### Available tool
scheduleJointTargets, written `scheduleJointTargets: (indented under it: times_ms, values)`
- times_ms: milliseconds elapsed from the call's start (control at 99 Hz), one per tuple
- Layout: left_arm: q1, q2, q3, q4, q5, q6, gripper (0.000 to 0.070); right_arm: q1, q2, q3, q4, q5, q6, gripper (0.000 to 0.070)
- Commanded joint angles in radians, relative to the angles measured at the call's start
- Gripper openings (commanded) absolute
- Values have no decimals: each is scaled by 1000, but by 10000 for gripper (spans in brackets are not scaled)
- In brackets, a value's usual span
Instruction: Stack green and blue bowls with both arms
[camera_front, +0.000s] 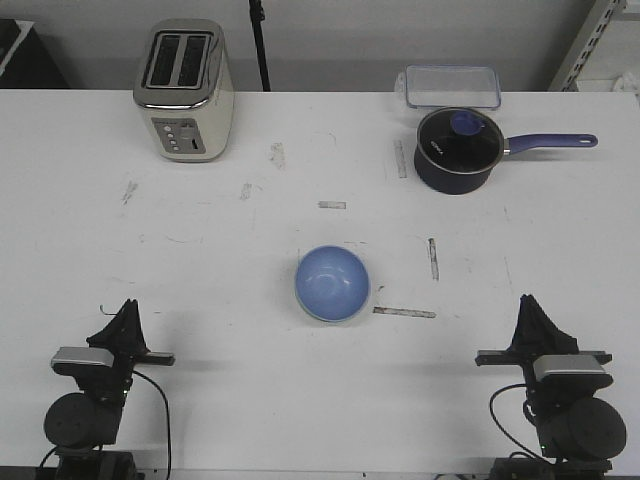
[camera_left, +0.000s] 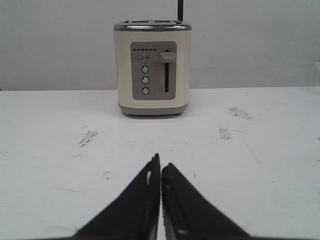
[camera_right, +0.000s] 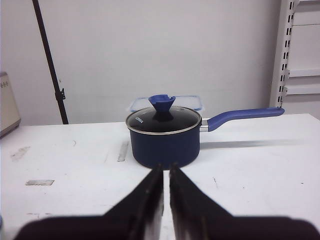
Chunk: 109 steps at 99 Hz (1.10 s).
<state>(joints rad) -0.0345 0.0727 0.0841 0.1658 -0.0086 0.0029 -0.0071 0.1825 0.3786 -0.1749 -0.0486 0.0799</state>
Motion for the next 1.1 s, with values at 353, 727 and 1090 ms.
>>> scheduleJointTargets:
  times_ms: [353, 727, 1090]
  values:
    - [3, -69, -72, 15, -43, 8, 2, 1, 0, 2, 10, 3, 9, 15]
    - [15, -69, -72, 10, -36, 14, 2, 1, 0, 2, 10, 3, 9, 15]
    - [15, -69, -72, -18, -23, 14, 2, 1, 0, 2, 10, 3, 9, 15]
